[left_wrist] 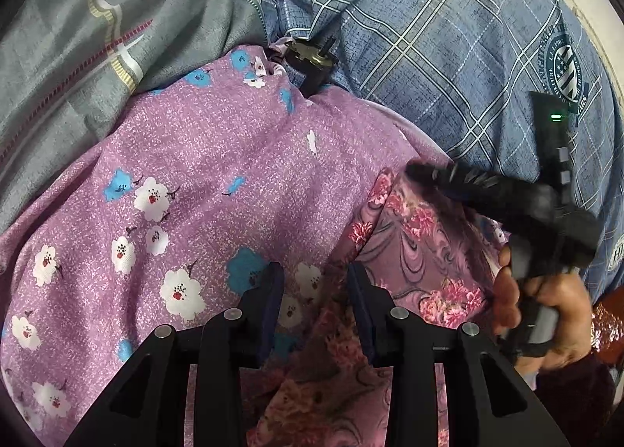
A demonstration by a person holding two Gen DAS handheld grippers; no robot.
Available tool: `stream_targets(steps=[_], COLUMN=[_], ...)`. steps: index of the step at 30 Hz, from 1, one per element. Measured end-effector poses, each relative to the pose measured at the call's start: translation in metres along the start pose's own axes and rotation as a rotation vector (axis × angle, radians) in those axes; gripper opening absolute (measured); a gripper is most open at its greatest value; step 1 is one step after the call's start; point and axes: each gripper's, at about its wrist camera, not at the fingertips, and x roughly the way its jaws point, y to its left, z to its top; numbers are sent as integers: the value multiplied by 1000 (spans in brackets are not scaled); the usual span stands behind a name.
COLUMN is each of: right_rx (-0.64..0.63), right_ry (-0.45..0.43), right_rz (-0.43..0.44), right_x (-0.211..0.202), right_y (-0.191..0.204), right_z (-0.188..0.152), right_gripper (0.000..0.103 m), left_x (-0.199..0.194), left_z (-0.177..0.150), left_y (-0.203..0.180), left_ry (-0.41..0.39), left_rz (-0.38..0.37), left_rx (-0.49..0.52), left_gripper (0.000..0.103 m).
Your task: Fold small clothes
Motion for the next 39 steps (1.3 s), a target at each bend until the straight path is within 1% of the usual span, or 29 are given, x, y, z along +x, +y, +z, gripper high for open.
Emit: stream_targets(steps=[1,3,6,7,8,10,11,13,14,15,16,19,20,21,22,23,24,25,26,27,28,30,31,32,33,34,36,38,39], right_rx=[-18,-28,-23,-22,-11,21,39,100,139,170,194,218,221,223,231,241,261,296,319,345,374,420,458,491,518,553,586,601,586], right_ry=[-29,-74,-173,-188,-196,-169,-156,-124,-111,-113,-141,-299,-335,-362,-389,-384,-365,-331,-309,-283,-246,-203,-184,-205,-248,-271,-281,-283,-302], right_rz=[-21,-19,14,20,25,21,9,-8,15,42,67,74,66,60,45,32,20,12,10,3,-25,-76,-98,-89,-77,-90,-91,-142,-160], right_x=[-4,-14,-37,-39,-37,-21,-11,0,2,-3,-14,-74,-92,-104,-125,-134,-140,-144,-143,-142,-137,-125,-120,-122,-127,-134,-142,-153,-157], right_y=[6,14,27,28,28,24,21,17,14,11,8,-1,-6,-9,-21,-29,-40,-55,-63,-73,-83,-97,-107,-116,-121,-129,-138,-138,-133], right_z=[1,7,24,27,31,31,28,21,16,12,7,-21,-33,-44,-65,-78,-93,-115,-128,-144,-164,-187,-204,-220,-235,-250,-263,-262,-258], right_gripper=[4,4,4,4,4,6,10,12,18,27,33,48,56,58,58,58,57,57,51,38,34,28,26,10,0,0,0,0,9], left_x=[1,2,3,3,3,4,5,7,7,6,5,-2,-5,-7,-9,-10,-9,-9,-8,-4,-2,4,6,9,14,18,18,15,13], left_z=[1,2,1,0,-1,-2,-2,-2,-2,-2,-1,-2,-3,-5,-6,-7,-9,-11,-14,-17,-19,-22,-22,-22,-22,-21,-20,-20,-20], left_y=[0,1,-1,-2,-2,-3,-3,-2,-2,-3,-4,-11,-14,-17,-20,-23,-26,-30,-33,-38,-40,-43,-41,-37,-35,-30,-25,-27,-29], left_ry=[4,8,10,9,9,12,19,33,34,30,24,1,-6,-13,-13,-6,3,6,7,10,14,25,30,44,65,85,95,81,73], left_rz=[0,1,1,1,4,6,4,-5,-9,-11,-13,-17,-23,-37,-58,-75,-82,-72,-54,-22,0,47,71,90,100,93,90,111,115], left_rx=[-4,-9,-5,-1,1,1,-2,-10,-10,-5,3,42,56,70,81,92,107,129,156,189,207,232,234,227,217,200,199,227,227], left_gripper=[34,34,34,35,35,35,35,35,35,35,35,35,35,36,38,40,43,45,45,46,46,47,50,53,58,59,63,63,61])
